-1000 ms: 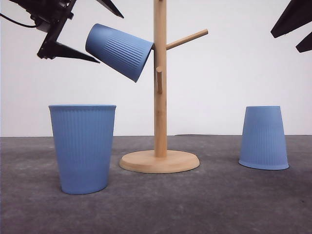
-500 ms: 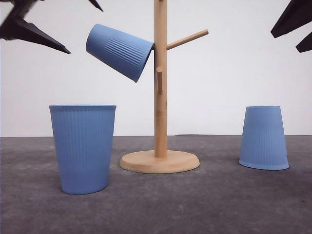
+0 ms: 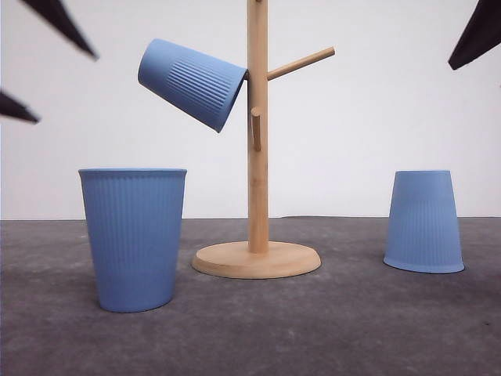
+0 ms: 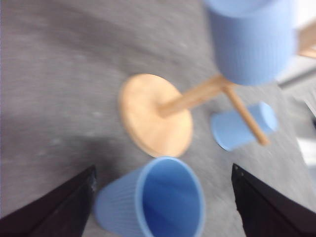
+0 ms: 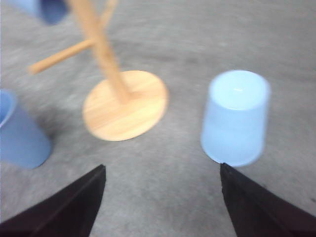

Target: Place three cups

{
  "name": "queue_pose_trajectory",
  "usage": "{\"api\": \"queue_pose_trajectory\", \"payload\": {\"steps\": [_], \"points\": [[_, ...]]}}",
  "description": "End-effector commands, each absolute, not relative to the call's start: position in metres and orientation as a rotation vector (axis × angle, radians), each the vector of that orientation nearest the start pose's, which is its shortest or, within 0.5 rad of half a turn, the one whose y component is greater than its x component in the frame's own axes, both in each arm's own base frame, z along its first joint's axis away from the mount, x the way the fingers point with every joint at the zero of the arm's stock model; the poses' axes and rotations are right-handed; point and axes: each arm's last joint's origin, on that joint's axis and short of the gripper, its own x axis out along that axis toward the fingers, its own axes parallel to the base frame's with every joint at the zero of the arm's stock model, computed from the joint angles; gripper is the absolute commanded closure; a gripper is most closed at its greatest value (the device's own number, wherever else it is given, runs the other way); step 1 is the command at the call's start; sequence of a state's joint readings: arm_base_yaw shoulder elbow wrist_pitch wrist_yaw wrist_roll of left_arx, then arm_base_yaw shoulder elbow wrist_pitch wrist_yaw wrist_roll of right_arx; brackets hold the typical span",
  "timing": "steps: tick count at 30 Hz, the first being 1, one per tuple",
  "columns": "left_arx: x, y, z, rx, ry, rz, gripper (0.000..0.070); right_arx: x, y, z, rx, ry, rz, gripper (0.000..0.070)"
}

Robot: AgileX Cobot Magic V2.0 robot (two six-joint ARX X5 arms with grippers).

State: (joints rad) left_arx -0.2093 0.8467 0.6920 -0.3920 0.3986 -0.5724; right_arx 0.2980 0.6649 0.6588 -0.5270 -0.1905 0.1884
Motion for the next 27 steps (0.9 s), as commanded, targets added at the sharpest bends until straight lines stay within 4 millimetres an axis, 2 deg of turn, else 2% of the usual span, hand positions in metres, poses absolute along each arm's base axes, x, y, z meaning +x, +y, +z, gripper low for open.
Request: {"api": "queue_pose_trajectory", "payload": {"steps": [1, 7, 11, 16, 20, 25, 27], "points": [[0.17, -0.047, 0.275, -0.605, 0.686, -0.394, 0.0195, 0.14, 0.047, 0.283, 0.197, 0.598, 0.39, 0.023], [0.168, -0.046, 0.275, -0.594, 0.665, -0.37, 0.0195, 0.182, 0.049, 0.288, 0.205, 0.706, 0.321, 0.0182], [0.168, -0.045, 0.275, -0.591, 0.668, -0.356, 0.0195, 0.217, 0.051, 0.283, 0.176, 0.756, 0.301, 0.0081], [0.168, -0.045, 0.275, -0.591, 0.667, -0.356, 0.0195, 0.257, 0.055, 0.272, 0.125, 0.775, 0.303, 0.0077], [0.168, -0.045, 0.275, -0.592, 0.667, -0.356, 0.0195, 0.284, 0.059, 0.254, 0.105, 0.807, 0.305, 0.0077], [0.168, -0.045, 0.275, -0.592, 0.666, -0.356, 0.0195, 0.304, 0.063, 0.229, 0.089, 0.854, 0.307, 0.0082], [0.168, -0.045, 0.275, -0.592, 0.666, -0.356, 0.0195, 0.308, 0.064, 0.219, 0.087, 0.882, 0.304, 0.0116]]}}
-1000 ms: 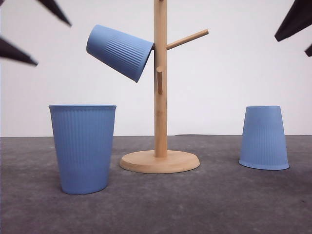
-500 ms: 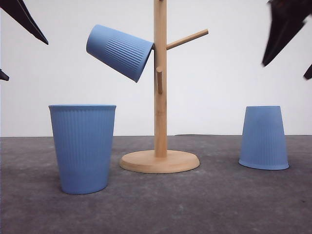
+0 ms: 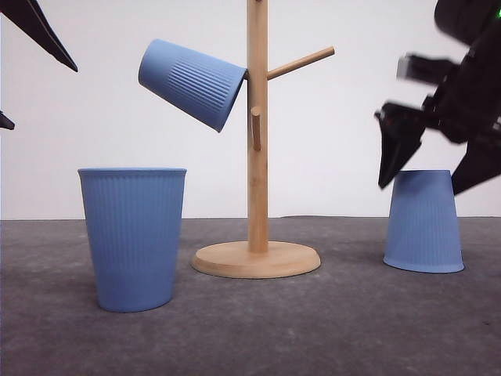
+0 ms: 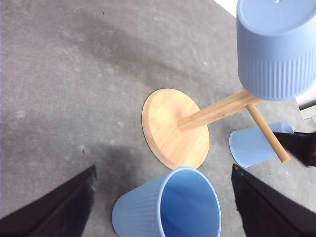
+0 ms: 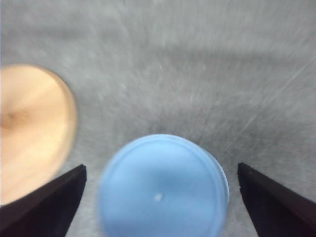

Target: Place three cups

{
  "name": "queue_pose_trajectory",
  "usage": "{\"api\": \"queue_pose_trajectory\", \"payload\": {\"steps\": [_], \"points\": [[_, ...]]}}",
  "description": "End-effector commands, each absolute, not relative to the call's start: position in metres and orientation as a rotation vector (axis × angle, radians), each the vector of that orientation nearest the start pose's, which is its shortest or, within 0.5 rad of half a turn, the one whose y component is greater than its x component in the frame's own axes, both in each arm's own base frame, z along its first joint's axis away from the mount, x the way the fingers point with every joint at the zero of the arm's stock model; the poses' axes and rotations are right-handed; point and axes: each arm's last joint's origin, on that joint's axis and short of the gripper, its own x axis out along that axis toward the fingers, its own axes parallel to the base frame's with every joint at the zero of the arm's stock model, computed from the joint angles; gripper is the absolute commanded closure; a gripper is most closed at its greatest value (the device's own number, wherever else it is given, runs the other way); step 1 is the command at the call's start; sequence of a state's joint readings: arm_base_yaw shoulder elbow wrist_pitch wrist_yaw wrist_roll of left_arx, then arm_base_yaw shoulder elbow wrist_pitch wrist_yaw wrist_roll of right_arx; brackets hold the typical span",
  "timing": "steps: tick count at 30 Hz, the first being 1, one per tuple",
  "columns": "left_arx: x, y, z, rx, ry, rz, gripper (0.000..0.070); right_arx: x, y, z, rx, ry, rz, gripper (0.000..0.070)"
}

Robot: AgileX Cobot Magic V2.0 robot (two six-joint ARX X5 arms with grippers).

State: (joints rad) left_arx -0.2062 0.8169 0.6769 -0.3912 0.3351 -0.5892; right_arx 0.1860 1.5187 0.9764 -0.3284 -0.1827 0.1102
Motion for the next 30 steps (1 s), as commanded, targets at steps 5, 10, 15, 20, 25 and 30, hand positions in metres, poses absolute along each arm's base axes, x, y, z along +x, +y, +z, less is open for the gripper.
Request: {"api": "queue_pose_trajectory", "payload": {"steps": [5, 10, 15, 20, 25, 30], "points": [[0.168, -0.045, 0.275, -0.588, 0.661, -0.341, 0.0195, 0.31, 0.064, 0.215, 0.085, 0.895, 0.314, 0.0389], [0.168, -0.045, 0.275, -0.587, 0.659, -0.335, 0.0195, 0.295, 0.062, 0.238, 0.12, 0.859, 0.358, 0.0401], [0.168, -0.045, 0.275, -0.587, 0.658, -0.335, 0.0195, 0.267, 0.052, 0.276, 0.228, 0.793, 0.409, 0.04], [0.168, -0.045, 0.275, -0.587, 0.659, -0.335, 0.0195, 0.24, 0.03, 0.315, 0.444, 0.685, 0.538, 0.04], [0.169, -0.045, 0.275, -0.587, 0.652, -0.337, 0.0196, 0.232, 0.007, 0.345, 0.545, 0.567, 0.614, 0.04], [0.169, -0.045, 0.275, -0.587, 0.65, -0.338, 0.0195, 0.244, -0.002, 0.36, 0.609, 0.43, 0.65, 0.04]]}}
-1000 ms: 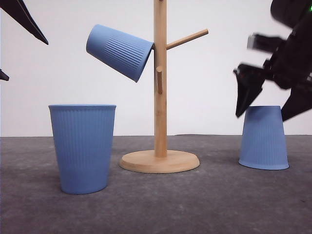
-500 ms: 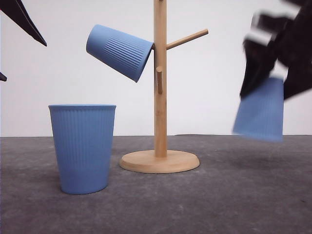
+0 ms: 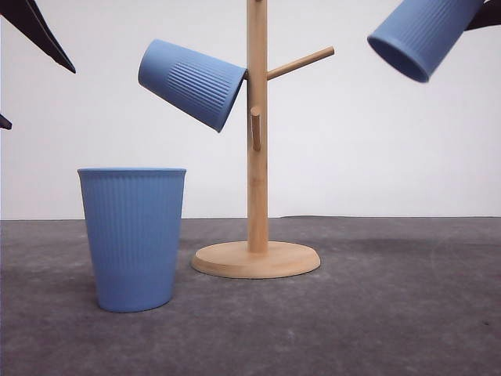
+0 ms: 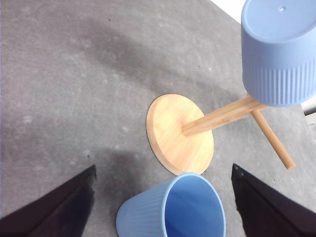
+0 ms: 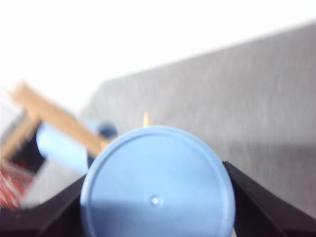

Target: Place three cups

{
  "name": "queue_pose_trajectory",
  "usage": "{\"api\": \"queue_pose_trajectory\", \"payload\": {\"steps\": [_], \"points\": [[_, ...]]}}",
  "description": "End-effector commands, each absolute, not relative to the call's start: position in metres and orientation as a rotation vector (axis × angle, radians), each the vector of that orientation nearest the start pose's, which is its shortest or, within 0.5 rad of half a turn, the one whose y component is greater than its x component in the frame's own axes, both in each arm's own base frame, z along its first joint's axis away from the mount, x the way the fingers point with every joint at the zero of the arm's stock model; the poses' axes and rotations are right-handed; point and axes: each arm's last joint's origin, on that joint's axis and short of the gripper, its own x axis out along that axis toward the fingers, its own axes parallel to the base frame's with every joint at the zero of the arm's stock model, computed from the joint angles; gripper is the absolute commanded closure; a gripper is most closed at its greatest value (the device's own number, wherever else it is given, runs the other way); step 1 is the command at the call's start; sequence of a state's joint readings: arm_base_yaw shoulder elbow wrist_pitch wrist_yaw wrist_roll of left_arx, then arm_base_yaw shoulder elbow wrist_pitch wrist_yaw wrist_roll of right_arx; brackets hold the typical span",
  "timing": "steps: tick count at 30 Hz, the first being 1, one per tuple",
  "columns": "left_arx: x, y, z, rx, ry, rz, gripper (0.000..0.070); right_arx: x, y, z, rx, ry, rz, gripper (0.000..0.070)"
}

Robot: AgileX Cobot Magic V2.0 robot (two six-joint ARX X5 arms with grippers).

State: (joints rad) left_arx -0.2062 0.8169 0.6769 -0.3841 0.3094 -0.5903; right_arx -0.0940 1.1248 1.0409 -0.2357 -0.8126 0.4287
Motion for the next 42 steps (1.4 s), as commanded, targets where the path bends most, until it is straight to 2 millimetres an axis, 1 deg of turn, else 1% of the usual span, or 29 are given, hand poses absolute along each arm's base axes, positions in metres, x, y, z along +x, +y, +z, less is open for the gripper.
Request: {"api": "queue_pose_trajectory", "payload": {"steps": [1, 4, 7, 12, 17, 24, 30, 31, 33, 35, 42], "points": [[0.169, -0.045, 0.275, -0.587, 0.65, -0.338, 0.0196, 0.248, -0.002, 0.36, 0.624, 0.416, 0.663, 0.04], [0.169, -0.045, 0.276, -0.588, 0.648, -0.338, 0.0196, 0.262, 0.0, 0.358, 0.667, 0.399, 0.713, 0.04], [0.169, -0.045, 0.276, -0.588, 0.647, -0.338, 0.0196, 0.278, 0.006, 0.351, 0.692, 0.405, 0.757, 0.04], [0.169, -0.045, 0.276, -0.591, 0.648, -0.337, 0.0196, 0.3, 0.019, 0.332, 0.72, 0.464, 0.82, 0.0399], [0.169, -0.045, 0.276, -0.591, 0.647, -0.337, 0.0196, 0.313, 0.035, 0.315, 0.708, 0.524, 0.901, 0.0398], [0.169, -0.045, 0.276, -0.591, 0.648, -0.337, 0.0196, 0.322, 0.054, 0.301, 0.683, 0.558, 0.95, 0.0398], [0.169, -0.045, 0.276, -0.591, 0.648, -0.337, 0.0195, 0.324, 0.064, 0.296, 0.66, 0.569, 0.969, 0.0391], [0.169, -0.045, 0.276, -0.591, 0.648, -0.337, 0.0196, 0.324, 0.065, 0.296, 0.657, 0.567, 0.965, 0.0368], [0.169, -0.045, 0.276, -0.591, 0.648, -0.337, 0.0195, 0.324, 0.067, 0.296, 0.654, 0.565, 0.961, 0.0299], [0.169, -0.045, 0.276, -0.591, 0.648, -0.337, 0.0195, 0.324, 0.067, 0.295, 0.655, 0.57, 0.961, 0.0256], [0.169, -0.045, 0.276, -0.594, 0.649, -0.336, 0.0195, 0.321, 0.065, 0.289, 0.639, 0.623, 0.98, 0.0251]]}}
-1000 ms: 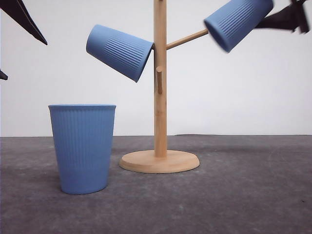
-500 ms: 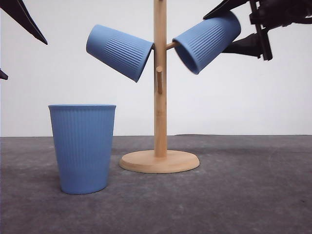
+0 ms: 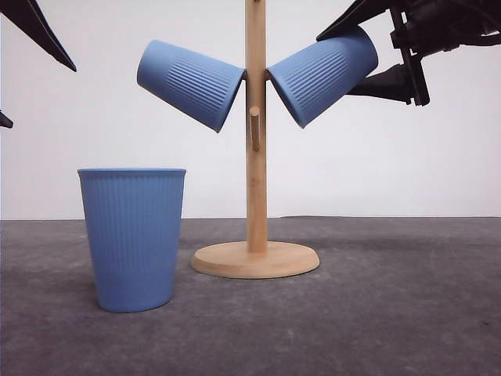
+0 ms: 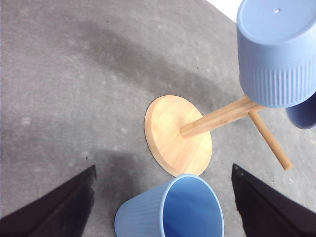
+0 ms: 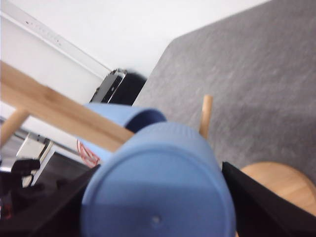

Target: Place three cups

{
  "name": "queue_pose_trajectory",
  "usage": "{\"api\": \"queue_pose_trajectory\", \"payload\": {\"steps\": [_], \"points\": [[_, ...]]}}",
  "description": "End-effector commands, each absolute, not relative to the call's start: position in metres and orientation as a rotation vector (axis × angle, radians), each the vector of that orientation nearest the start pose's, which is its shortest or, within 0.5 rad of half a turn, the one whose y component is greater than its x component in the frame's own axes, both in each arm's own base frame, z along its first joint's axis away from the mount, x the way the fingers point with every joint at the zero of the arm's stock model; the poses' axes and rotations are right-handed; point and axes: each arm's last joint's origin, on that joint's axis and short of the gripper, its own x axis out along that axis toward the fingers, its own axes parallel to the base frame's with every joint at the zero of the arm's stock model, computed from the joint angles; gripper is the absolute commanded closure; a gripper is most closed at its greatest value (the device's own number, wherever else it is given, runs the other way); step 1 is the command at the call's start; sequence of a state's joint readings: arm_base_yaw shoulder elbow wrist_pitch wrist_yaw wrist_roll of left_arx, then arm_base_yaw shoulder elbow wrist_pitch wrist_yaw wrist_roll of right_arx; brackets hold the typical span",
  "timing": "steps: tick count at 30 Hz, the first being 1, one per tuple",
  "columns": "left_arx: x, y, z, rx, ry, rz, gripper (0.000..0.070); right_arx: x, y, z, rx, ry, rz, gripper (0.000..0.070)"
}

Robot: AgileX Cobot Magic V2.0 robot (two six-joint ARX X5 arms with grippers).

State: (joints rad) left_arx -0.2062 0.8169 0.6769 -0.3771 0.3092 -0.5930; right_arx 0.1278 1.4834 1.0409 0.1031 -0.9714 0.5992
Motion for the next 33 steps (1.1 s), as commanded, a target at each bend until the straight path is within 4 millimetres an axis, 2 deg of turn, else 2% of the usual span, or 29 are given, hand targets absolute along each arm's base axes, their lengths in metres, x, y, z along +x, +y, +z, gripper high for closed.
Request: {"api": "queue_pose_trajectory", "payload": {"steps": [1, 5, 14, 22, 33], "points": [[0.169, -0.045, 0.276, -0.595, 0.649, -0.336, 0.0195, 0.32, 0.065, 0.288, 0.632, 0.633, 0.98, 0.0247], [0.169, -0.045, 0.276, -0.596, 0.649, -0.336, 0.0195, 0.317, 0.063, 0.281, 0.604, 0.681, 0.995, 0.0205], [0.169, -0.045, 0.276, -0.616, 0.653, -0.329, 0.0195, 0.306, 0.062, 0.273, 0.55, 0.754, 1.012, 0.0199], [0.169, -0.045, 0.276, -0.616, 0.654, -0.329, 0.0195, 0.299, 0.058, 0.275, 0.538, 0.772, 1.001, 0.02], [0.168, -0.047, 0.273, -0.63, 0.721, -0.391, 0.0184, 0.269, 0.048, 0.283, 0.438, 0.79, 0.912, 0.0201]]}}
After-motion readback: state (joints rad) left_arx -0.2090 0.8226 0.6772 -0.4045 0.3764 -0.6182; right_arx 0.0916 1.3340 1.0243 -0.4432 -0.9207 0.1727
